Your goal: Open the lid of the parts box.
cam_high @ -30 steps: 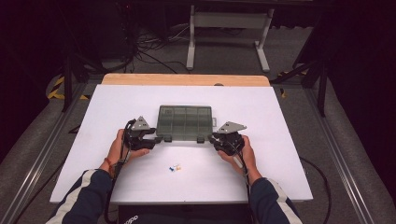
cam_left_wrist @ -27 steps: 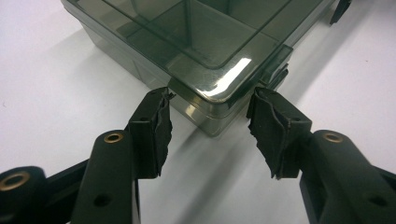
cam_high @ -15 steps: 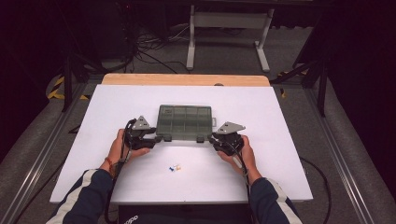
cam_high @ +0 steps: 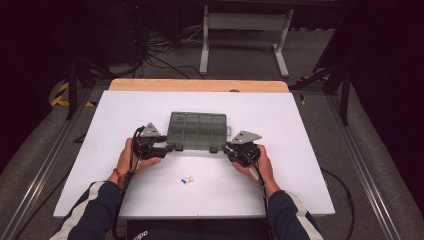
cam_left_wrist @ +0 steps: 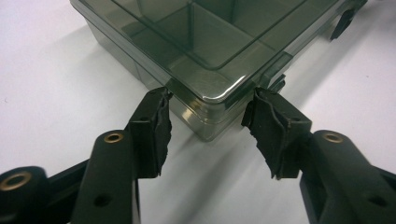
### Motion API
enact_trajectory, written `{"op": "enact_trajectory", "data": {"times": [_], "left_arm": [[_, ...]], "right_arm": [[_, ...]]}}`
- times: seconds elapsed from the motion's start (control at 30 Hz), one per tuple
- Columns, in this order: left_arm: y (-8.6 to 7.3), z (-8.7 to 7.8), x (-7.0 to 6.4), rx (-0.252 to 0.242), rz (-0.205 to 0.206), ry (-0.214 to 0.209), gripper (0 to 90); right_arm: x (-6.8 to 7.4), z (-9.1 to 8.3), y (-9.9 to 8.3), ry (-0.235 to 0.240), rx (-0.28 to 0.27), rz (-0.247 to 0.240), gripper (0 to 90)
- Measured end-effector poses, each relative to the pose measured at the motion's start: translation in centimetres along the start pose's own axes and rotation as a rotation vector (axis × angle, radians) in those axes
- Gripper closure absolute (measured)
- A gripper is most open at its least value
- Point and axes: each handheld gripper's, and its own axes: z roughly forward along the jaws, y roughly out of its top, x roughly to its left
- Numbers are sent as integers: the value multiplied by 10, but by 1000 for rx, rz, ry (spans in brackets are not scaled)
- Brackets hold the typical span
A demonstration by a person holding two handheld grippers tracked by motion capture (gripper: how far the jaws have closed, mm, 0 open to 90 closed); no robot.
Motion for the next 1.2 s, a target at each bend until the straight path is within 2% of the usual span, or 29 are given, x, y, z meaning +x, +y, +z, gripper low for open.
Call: {"op": "enact_trajectory", "data": {"times": [0.3,0.33,0.4,0.43,0.53,0.7,0.87,1.0,1.2], "left_arm": [[1,-4,0,1,15,2,562],[2,-5,1,-1,27,1,562],[2,-7,0,-11,24,1,621],[3,-9,0,-19,36,3,642],[3,-11,-1,-20,47,7,664],[4,-12,-1,-27,52,8,711],[5,-13,-2,-30,75,29,705],[6,-15,-2,-41,77,48,680],[10,-15,-4,-38,114,89,610]], "right_arm": [[0,-3,1,-7,-26,-5,712],[0,-4,2,-13,-31,-8,711],[-1,-6,3,-27,-43,-10,707],[-2,-7,3,-31,-53,-8,706],[-3,-8,5,-43,-67,-9,696],[0,-8,8,-73,-77,-53,663],[0,-9,13,-109,-87,-81,626],[0,-9,14,-126,-93,-88,630],[0,-9,18,-155,-108,-111,659]]}}
